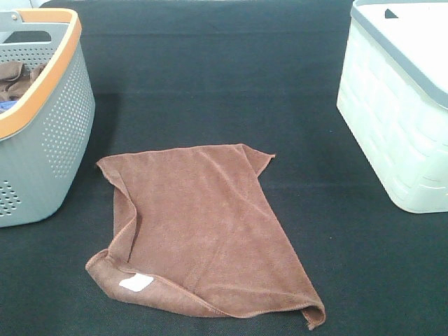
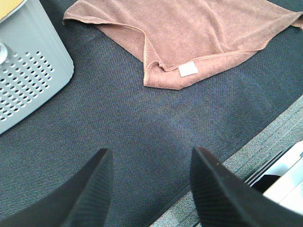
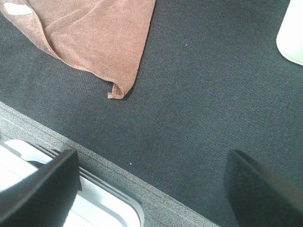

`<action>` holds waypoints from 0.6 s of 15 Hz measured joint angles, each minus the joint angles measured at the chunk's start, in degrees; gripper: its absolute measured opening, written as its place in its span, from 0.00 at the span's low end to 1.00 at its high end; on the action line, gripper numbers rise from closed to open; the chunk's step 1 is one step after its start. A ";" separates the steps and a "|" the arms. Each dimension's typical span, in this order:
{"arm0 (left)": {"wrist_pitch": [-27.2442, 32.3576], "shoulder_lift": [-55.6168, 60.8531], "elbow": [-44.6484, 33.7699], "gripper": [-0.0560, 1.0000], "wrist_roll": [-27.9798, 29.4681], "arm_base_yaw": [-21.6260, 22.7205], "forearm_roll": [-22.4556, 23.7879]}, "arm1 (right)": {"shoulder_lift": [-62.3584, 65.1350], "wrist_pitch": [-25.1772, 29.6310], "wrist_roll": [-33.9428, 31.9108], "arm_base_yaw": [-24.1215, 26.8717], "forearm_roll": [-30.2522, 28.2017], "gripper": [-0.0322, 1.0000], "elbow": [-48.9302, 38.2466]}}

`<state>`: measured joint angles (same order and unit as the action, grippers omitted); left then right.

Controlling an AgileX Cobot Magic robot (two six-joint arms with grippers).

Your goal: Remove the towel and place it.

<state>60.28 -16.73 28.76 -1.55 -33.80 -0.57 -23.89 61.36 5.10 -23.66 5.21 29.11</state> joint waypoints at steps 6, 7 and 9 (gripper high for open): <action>0.00 0.11 0.00 0.52 0.00 2.41 -0.06 | 0.11 0.00 0.00 2.35 0.23 0.80 0.00; 0.00 0.11 0.00 0.52 0.00 5.33 -0.06 | 0.97 -0.06 0.00 5.61 0.23 0.80 -0.06; 0.00 0.92 0.00 0.52 0.00 13.01 -0.06 | 4.93 -0.11 0.00 12.89 0.17 0.80 -0.23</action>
<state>60.28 -15.81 28.76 -1.55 -20.80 -0.63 -18.96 61.25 5.10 -10.77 5.39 28.88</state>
